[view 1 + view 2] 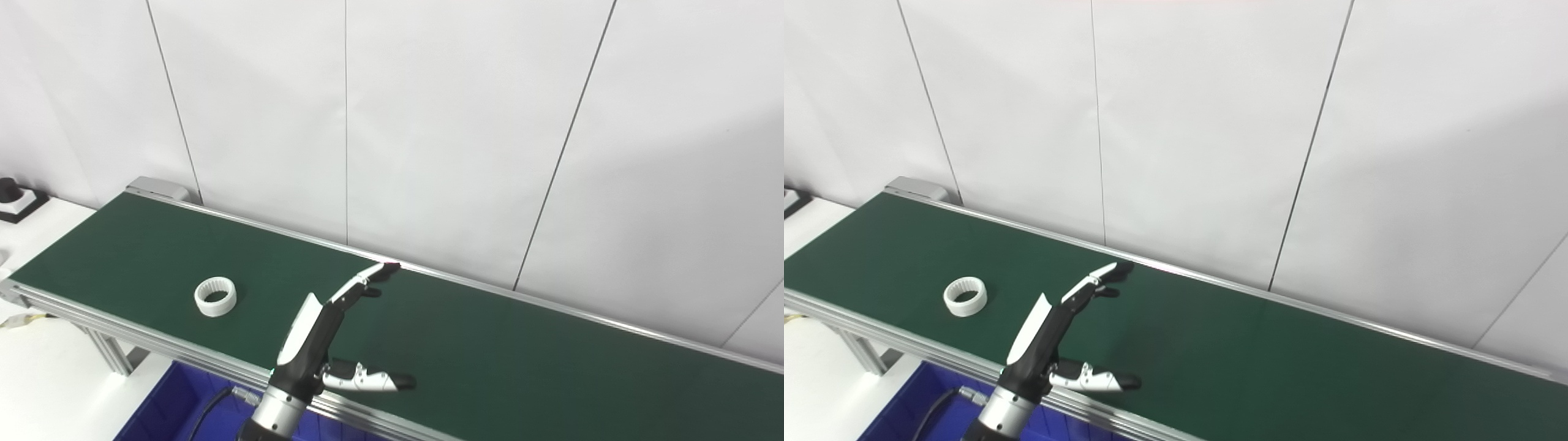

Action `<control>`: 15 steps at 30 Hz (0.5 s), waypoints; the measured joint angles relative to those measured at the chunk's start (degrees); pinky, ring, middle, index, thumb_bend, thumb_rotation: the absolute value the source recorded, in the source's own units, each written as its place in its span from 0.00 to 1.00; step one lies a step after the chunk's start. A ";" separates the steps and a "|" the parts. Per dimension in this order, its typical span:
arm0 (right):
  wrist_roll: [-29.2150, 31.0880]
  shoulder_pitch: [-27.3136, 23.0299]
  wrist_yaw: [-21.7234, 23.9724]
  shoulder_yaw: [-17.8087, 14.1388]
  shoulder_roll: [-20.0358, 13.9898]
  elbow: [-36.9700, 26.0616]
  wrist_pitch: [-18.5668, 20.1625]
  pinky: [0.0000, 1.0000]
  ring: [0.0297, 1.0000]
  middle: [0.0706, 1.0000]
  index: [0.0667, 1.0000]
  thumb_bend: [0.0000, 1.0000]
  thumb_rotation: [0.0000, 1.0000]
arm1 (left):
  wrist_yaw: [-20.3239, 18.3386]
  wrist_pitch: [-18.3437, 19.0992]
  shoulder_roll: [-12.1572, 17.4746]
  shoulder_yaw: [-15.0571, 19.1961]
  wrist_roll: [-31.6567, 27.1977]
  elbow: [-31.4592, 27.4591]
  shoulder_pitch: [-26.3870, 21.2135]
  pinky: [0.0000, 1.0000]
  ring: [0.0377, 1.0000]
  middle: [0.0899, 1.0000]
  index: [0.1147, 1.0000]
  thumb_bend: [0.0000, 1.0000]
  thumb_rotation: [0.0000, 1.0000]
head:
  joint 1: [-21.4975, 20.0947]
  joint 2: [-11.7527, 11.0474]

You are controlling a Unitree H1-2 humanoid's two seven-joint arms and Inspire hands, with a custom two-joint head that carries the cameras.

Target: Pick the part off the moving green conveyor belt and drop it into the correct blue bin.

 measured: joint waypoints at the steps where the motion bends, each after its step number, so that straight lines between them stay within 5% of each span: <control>1: 0.00 -0.02 0.00 -0.02 0.00 0.00 0.00 0.74 0.83 0.85 0.89 0.90 0.03 | -0.34 1.02 -0.32 0.54 0.53 -0.10 -0.05 0.83 0.89 0.90 0.89 0.95 0.47 | 0.00 0.00; 8: 0.42 -0.65 0.02 -0.14 -0.02 0.13 0.00 0.74 0.84 0.85 0.88 0.90 0.05 | -0.93 8.25 -0.67 3.65 6.69 0.96 -2.11 0.90 0.95 0.97 0.95 0.86 0.42 | -0.09 0.00; 15: 0.39 -1.09 -0.13 -0.02 -0.02 1.48 -0.39 0.70 0.81 0.84 0.87 0.92 0.10 | -1.45 16.45 0.82 4.29 15.30 7.03 -6.42 0.82 0.93 0.99 0.97 0.85 0.34 | -0.44 0.09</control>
